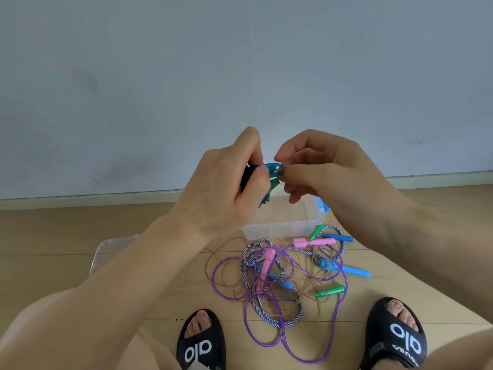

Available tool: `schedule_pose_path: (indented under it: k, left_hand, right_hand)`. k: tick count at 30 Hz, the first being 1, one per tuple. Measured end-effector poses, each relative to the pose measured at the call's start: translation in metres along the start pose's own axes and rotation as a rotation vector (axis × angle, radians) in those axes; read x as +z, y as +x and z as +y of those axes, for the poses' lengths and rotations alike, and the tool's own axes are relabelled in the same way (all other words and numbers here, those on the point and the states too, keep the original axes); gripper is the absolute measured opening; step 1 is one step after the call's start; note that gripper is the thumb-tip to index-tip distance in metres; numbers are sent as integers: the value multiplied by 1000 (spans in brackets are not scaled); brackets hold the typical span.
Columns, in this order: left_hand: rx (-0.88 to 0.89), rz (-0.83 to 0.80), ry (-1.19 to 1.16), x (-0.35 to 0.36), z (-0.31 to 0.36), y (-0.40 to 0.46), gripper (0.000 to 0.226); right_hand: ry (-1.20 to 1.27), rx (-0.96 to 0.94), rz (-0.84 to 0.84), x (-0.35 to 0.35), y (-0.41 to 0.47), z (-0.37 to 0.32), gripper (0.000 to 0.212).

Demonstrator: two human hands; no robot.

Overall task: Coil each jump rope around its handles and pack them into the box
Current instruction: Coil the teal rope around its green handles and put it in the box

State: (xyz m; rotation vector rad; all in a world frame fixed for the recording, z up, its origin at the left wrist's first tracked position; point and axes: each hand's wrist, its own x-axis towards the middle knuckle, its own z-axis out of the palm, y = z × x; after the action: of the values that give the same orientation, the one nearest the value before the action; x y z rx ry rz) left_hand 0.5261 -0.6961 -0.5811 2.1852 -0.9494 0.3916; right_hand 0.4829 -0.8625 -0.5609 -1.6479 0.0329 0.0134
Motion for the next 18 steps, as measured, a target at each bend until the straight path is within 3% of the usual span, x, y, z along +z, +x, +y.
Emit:
schedule_pose_path:
  k: [3,9,18]
  left_hand:
    - [-37,25,2,0,-5,0,9]
    - [-24,35,35,2,-5,2,9]
    - [-18,28,42,3,-3,3,9]
  right_hand:
    - [36,19,-18,-4,1,-3,17]
    - [-144,-30,-15,3,-4,2,15]
    - [-12,26,21,4,-1,5,7]
